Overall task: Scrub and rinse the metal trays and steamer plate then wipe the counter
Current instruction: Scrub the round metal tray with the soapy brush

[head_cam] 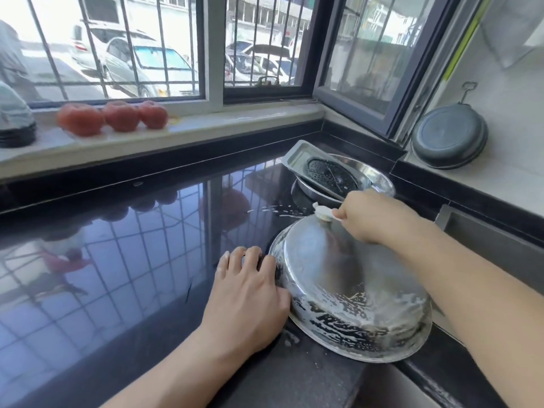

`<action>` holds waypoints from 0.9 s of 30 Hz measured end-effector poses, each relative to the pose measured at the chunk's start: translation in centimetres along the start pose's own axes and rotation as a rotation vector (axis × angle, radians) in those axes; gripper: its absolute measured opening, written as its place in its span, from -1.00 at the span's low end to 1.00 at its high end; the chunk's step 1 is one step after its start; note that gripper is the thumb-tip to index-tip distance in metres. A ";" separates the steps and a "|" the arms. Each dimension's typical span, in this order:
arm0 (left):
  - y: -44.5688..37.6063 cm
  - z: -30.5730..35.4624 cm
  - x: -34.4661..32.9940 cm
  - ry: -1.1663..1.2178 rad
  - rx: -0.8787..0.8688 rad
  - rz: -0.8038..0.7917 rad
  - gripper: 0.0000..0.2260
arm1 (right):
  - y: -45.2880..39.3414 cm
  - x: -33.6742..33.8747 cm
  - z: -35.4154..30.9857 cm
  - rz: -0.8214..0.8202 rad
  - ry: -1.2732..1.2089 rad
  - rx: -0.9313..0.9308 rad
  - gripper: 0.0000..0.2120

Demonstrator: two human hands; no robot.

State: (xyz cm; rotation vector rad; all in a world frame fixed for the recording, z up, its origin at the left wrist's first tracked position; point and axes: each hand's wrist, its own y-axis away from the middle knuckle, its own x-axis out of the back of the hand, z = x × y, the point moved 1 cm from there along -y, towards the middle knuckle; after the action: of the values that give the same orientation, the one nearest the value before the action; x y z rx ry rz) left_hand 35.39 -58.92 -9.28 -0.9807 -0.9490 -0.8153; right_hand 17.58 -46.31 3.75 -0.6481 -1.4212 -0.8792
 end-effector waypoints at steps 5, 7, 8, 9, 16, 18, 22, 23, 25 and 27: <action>-0.1 0.0 -0.1 -0.036 -0.019 -0.023 -0.66 | -0.5 0.9 0.0 -0.131 -0.025 0.092 -0.62; -0.1 -0.1 -0.2 -0.030 -0.025 -0.011 -0.69 | -1.0 1.6 0.2 -0.124 0.010 0.052 -0.58; -0.1 -0.1 -0.3 -0.024 -0.026 -0.002 -0.70 | -1.3 1.6 0.4 -0.109 0.046 0.023 -0.56; -0.1 -0.1 -0.3 -0.017 -0.025 0.002 -0.71 | -1.3 1.6 0.2 -0.104 0.049 0.026 -0.57; -0.1 -0.1 -0.3 -0.033 -0.039 0.000 -0.71 | -1.8 1.0 1.2 -0.077 0.039 -0.022 -0.61; -0.1 -0.2 -0.3 -0.037 -0.040 0.002 -0.73 | -1.3 0.6 1.6 -0.072 0.086 -0.021 -0.61; -0.1 -0.1 -0.2 -0.036 -0.041 -0.007 -0.73 | -1.0 0.1 2.4 -0.139 -0.104 0.068 -0.68; -0.1 -0.2 -0.2 -0.046 -0.045 -0.008 -0.72 | -1.2 0.1 3.2 -0.129 -0.073 0.028 -0.68; 0.0 -0.2 -0.1 -0.043 -0.046 -0.002 -0.70 | -1.6 -0.4 4.8 -0.036 -0.013 -0.072 -0.71; -0.1 -0.1 -0.2 -0.035 -0.045 0.000 -0.69 | -0.8 -0.5 4.2 -0.055 -0.028 -0.025 -0.73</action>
State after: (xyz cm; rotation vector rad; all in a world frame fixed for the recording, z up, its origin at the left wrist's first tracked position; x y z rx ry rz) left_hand 35.27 -58.96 -9.46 -1.0364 -0.9644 -0.8246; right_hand 14.58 -43.20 3.46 -0.6449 -1.4604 -0.9358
